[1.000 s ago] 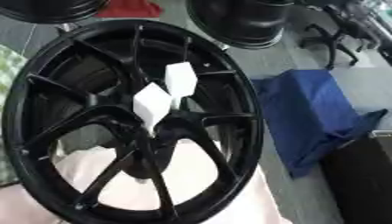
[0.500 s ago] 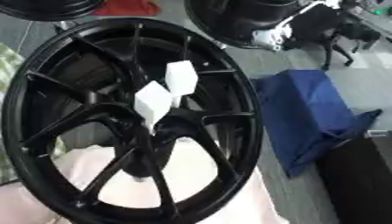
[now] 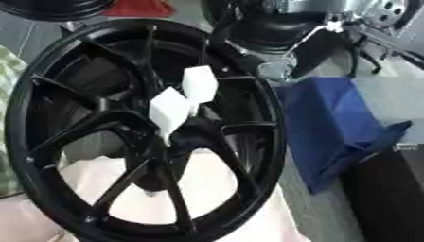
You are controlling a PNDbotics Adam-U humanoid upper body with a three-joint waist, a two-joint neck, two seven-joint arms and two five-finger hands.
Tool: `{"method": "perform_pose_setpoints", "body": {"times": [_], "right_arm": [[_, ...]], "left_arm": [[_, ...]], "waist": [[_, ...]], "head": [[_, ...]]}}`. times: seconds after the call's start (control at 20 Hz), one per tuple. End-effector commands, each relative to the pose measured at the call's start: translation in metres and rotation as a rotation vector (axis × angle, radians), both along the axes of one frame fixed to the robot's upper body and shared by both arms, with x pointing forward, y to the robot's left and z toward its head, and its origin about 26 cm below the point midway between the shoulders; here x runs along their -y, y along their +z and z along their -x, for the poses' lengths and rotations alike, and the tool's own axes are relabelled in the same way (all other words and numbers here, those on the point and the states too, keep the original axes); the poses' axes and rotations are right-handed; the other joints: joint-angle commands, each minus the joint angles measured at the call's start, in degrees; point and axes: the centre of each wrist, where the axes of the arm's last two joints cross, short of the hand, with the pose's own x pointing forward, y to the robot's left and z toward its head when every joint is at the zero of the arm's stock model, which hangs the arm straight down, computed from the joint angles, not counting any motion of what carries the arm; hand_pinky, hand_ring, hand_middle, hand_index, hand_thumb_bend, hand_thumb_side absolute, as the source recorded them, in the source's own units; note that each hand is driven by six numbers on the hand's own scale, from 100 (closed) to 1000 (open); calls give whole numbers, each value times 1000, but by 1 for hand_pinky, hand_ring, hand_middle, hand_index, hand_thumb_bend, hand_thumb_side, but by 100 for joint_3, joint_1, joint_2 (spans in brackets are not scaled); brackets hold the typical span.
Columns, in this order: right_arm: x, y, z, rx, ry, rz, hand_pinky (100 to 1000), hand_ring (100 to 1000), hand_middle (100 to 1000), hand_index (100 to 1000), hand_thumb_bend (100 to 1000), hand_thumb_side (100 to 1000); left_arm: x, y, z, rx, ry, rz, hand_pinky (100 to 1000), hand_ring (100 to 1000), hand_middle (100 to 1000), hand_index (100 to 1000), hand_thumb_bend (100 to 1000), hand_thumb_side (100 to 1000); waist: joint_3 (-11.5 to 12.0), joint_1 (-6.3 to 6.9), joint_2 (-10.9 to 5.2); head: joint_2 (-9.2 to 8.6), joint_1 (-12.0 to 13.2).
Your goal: Pull the pin out of the wheel hub.
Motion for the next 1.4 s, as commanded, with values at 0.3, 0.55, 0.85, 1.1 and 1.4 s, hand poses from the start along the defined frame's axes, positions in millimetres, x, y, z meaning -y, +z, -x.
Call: {"method": "perform_pose_setpoints", "body": {"times": [0.3, 0.55, 0.85, 1.1, 1.4], "right_arm": [[-7, -4, 0, -40, -59, 12, 931, 878, 759, 892, 238, 500], [-11, -8, -1, -59, -85, 3, 934, 884, 770, 907, 240, 495], [-17, -8, -3, -22, -125, -11, 943, 897, 782, 909, 259, 494], [-20, -11, -4, 3, -139, -33, 947, 901, 789, 909, 260, 487], [-26, -14, -5, -14, -145, -19, 946, 897, 785, 904, 258, 517]], "left_arm": [[1, 7, 2, 25, -14, -15, 868, 526, 568, 737, 453, 657], [3, 7, 2, 22, -21, -15, 869, 525, 566, 736, 450, 660], [3, 6, 2, 20, -23, -19, 871, 524, 566, 736, 447, 665], [5, 7, 2, 21, -28, -21, 872, 523, 566, 736, 446, 668], [6, 7, 2, 25, -32, -23, 874, 523, 566, 736, 443, 672]], "waist": [[24, 28, -21], [36, 0, 43], [53, -53, 125], [76, -99, 206], [116, -136, 291]], "head": [[6, 14], [5, 38], [-1, 46], [-67, 51], [-79, -14]]}}
